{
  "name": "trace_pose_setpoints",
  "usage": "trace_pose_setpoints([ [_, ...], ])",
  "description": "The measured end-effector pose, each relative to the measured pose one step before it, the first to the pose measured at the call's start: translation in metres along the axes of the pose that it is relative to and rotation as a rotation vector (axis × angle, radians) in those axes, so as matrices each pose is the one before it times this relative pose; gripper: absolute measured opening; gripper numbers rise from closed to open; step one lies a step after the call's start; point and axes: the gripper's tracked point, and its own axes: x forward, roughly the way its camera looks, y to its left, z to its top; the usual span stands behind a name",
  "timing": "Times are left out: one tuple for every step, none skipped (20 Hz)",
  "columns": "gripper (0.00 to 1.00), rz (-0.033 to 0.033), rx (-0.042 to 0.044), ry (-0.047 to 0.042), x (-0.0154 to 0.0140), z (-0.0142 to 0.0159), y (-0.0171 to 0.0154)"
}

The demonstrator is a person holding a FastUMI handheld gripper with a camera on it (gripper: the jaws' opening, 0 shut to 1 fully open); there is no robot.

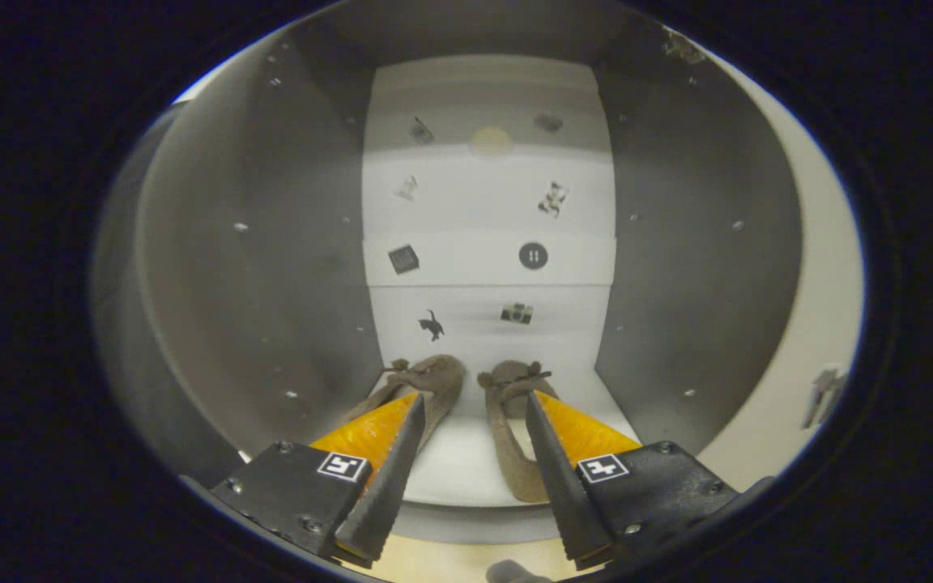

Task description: Open the shoe cabinet door, grab the shoes and put them into the shoe cabinet, then close the shoe cabinet door.

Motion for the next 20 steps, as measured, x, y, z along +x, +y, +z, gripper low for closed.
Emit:
trace_pose_setpoints([
  [0.84, 0.0166, -0.00419, -0.02149, -0.02198, 0.0002, 0.00574],
  [0.87, 0.01692, 0.00091, -0.01445, -0.0226, 0.00134, 0.00762],
  [0.91, 0.02263, -0.00003, -0.01624, -0.01905, -0.00054, 0.00811],
  [0.94, 0.02025, 0.0004, -0.01112, -0.02251, -0.00011, 0.0078],
  [0.97, 0.01569, -0.00267, -0.00874, -0.02124, 0.00052, 0.00662],
  [1.0, 0.00999, -0.0014, -0.02048, -0.02343, 0.00194, 0.00414],
  [1.0, 0.01258, -0.00694, -0.00857, -0.02257, 0.00082, 0.00622],
  [1.0, 0.01069, 0.00001, -0.0184, -0.02324, 0.00153, 0.0051],
  [1.0, 0.00867, -0.00496, -0.01471, -0.02435, 0.00103, 0.00344],
  [1.0, 0.00296, -0.0057, -0.01051, -0.02022, 0.00108, 0.00113],
  [1.0, 0.00125, 0.00222, -0.01056, -0.02111, -0.00125, -0.00023],
  [1.0, 0.00496, 0.0026, -0.00565, -0.02137, -0.00011, -0.00065],
  [1.0, 0.00537, 0.00224, -0.00623, -0.024, -0.00164, -0.00121],
  [1.0, 0.00267, 0.0027, -0.0002, -0.01836, -0.00205, -0.00255],
  [1.0, 0.00723, -0.00979, -0.00429, -0.01845, -0.00215, -0.00225],
  [1.0, -0.00674, -0.0108, -0.00028, -0.01756, -0.00268, -0.00589],
  [1.0, -0.00782, -0.00667, -0.00024, -0.01624, -0.00441, -0.00871],
  [1.0, -0.00246, -0.00543, 0.00019, -0.01638, -0.00194, -0.00746],
  [1.0, -0.01076, 0.00248, -0.00064, -0.01862, -0.00232, -0.01144],
  [1.0, -0.01406, 0.00118, -0.00395, -0.01683, -0.00039, -0.01207],
])
